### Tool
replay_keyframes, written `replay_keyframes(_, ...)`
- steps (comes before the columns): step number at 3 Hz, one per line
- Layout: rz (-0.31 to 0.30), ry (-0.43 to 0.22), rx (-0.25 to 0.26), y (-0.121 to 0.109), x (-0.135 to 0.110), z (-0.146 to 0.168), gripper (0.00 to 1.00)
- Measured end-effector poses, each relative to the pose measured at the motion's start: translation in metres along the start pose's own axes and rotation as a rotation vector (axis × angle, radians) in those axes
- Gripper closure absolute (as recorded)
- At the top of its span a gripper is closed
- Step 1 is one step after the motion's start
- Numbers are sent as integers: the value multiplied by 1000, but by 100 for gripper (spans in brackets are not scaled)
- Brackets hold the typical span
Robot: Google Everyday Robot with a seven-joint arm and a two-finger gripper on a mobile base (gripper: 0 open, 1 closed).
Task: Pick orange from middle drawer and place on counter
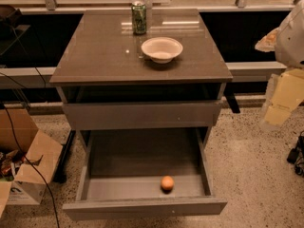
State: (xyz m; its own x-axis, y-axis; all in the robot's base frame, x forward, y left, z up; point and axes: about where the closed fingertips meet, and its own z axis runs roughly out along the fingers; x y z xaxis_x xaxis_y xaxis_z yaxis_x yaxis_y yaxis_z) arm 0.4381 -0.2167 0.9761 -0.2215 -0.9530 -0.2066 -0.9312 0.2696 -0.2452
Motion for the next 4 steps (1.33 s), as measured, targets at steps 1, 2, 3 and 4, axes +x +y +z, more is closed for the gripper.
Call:
replay_keyframes(1, 0, 0, 0, 0, 0, 0, 0)
replay_keyframes(2, -4, -64, -28, 5, -12, 20, 0)
replay_keyframes(3, 28, -200, -60, 9, -19, 53, 0)
replay_keyframes(4, 43, -344, -107, 20, -32, 99, 0)
